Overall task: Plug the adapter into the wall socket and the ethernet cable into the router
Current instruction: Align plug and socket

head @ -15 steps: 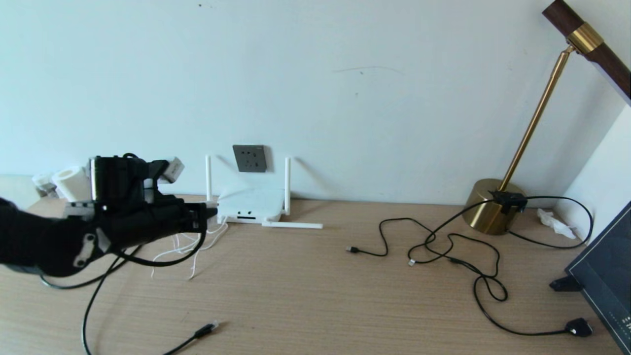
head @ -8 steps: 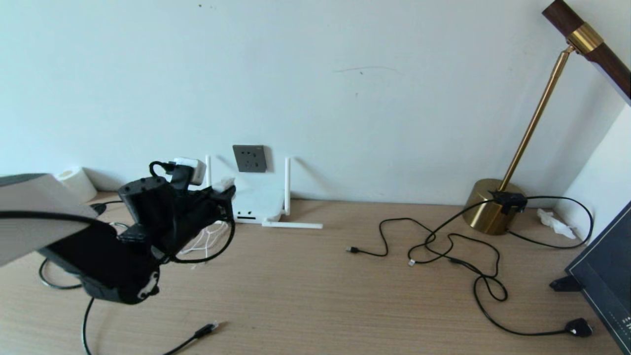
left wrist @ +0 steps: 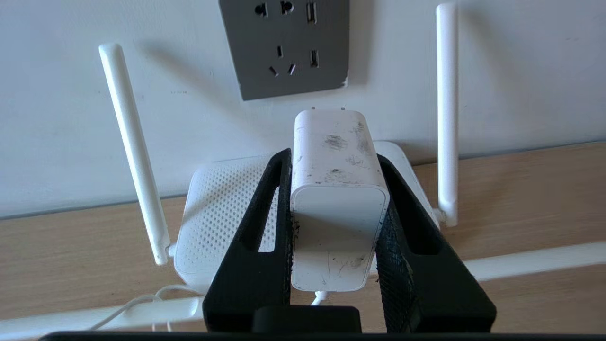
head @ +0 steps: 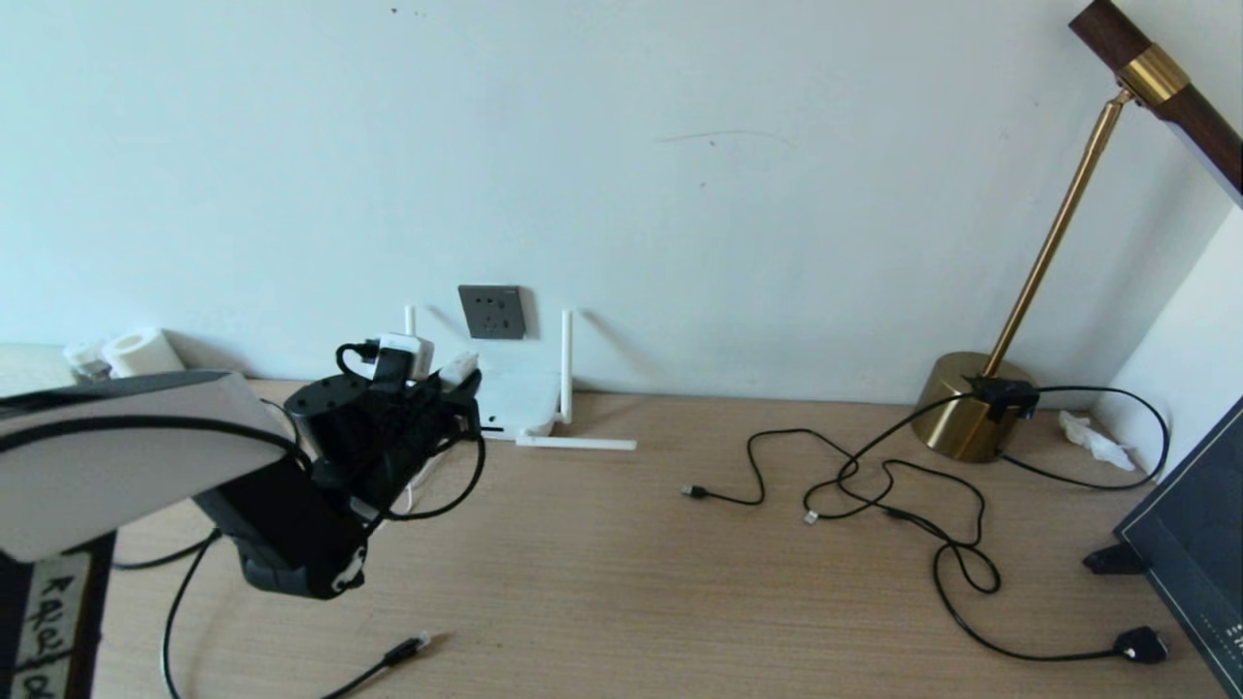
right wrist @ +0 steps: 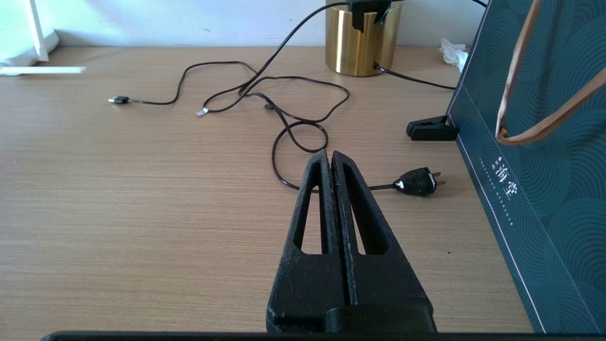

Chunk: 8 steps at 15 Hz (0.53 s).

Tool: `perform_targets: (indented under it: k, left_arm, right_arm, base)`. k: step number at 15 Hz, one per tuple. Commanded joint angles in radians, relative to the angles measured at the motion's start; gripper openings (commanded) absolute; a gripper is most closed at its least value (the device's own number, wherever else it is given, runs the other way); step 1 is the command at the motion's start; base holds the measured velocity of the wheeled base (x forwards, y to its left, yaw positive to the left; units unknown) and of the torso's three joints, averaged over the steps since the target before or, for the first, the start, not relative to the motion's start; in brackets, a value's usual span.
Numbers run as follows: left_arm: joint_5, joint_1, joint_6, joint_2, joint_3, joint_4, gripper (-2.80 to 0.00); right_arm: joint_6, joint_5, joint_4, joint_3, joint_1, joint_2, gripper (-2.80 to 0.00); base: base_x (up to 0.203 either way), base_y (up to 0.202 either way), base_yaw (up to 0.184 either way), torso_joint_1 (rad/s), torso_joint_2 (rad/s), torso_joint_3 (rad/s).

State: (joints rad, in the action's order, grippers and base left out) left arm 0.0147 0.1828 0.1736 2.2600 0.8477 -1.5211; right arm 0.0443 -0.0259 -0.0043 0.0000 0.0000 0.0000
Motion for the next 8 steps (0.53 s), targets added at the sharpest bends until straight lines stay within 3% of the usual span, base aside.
perform_targets:
  k: [1,4,8]
  left_arm:
    - [0.001,0.001,0.000,0.038,0.040,-0.009,-2.80]
    - [-0.005,0.001,0.001,0.063,0.112,-0.009,-2.80]
    - [-0.062,0.001,-0.033,0.092,0.177,-0.009,-2.80]
  right_arm:
    - [0.000,0.000,0.000,0.000,0.000,0.001,-2.80]
    - [0.000,0.000,0.000,0.000,0.000,0.000,-2.80]
    - [0.000,0.000,0.000,0.000,0.000,0.000,-2.80]
  base:
    - [0.000,0.000,0.000,0.000,0.00,0.000]
    - [0.000,0.000,0.000,0.000,0.00,0.000]
    - [0.000,0.000,0.000,0.000,0.00,0.000]
